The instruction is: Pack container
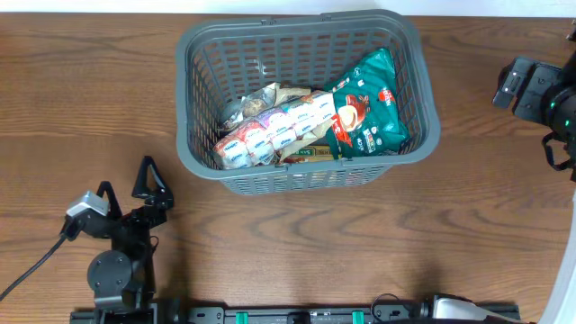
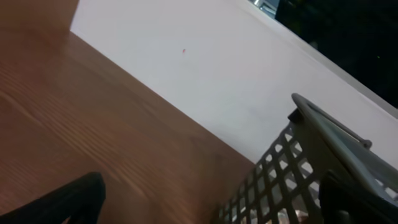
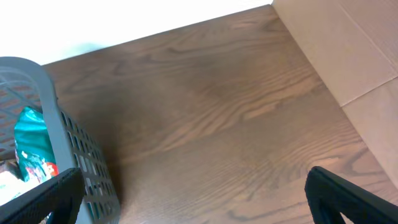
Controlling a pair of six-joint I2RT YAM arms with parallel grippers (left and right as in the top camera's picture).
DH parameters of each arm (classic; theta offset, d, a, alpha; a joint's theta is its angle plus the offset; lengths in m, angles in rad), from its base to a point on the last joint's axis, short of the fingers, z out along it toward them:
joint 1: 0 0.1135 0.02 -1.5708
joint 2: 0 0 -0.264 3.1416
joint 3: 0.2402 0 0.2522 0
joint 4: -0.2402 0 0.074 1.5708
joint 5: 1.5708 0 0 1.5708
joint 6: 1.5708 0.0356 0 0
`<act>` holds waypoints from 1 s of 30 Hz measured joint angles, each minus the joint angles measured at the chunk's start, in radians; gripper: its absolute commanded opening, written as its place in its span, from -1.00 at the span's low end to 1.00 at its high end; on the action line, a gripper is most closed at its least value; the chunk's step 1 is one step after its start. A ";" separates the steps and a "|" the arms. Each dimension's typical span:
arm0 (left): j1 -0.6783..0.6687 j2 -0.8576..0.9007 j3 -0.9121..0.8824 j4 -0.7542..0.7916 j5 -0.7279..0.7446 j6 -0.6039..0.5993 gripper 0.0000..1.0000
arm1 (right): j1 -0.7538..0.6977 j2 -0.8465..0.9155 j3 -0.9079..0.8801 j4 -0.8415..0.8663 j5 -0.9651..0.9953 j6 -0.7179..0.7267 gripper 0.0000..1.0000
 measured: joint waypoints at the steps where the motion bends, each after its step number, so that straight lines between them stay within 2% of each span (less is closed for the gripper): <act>1: -0.005 -0.001 -0.006 0.002 0.000 0.000 0.97 | 0.000 0.000 0.000 0.000 0.000 0.000 0.99; 10: -0.018 -0.034 -0.093 0.035 -0.003 0.000 0.97 | 0.000 0.000 0.000 0.000 0.000 0.000 0.98; 30: -0.018 -0.089 -0.156 0.035 -0.022 0.000 0.97 | 0.000 0.000 0.000 0.000 0.000 0.000 0.99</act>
